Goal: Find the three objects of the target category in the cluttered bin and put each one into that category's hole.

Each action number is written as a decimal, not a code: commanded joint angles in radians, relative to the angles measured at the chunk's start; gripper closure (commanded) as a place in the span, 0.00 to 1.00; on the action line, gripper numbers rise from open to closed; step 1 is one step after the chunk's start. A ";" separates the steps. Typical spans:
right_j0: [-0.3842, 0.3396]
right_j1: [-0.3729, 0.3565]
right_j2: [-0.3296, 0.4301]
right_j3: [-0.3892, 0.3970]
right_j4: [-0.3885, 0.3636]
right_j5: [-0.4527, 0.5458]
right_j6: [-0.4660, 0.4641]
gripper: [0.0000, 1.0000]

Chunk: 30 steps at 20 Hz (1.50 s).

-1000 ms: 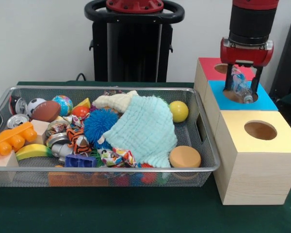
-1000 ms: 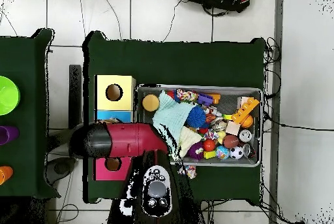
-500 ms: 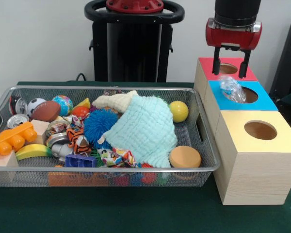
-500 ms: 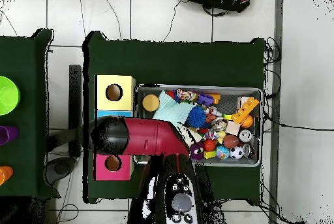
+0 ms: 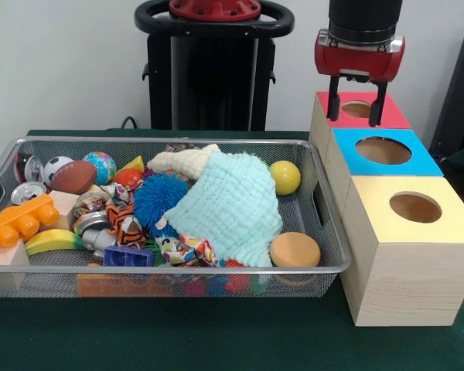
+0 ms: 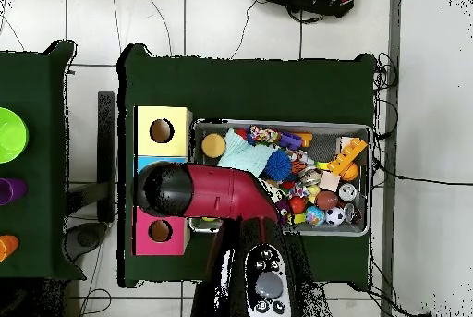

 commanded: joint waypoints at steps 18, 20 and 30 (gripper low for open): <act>-0.075 0.087 0.027 -0.441 -0.106 0.335 -0.056 0.00; -0.088 0.107 0.041 -0.520 -0.109 0.423 -0.061 0.00; -0.120 0.226 0.091 -0.807 -0.118 0.601 -0.053 0.00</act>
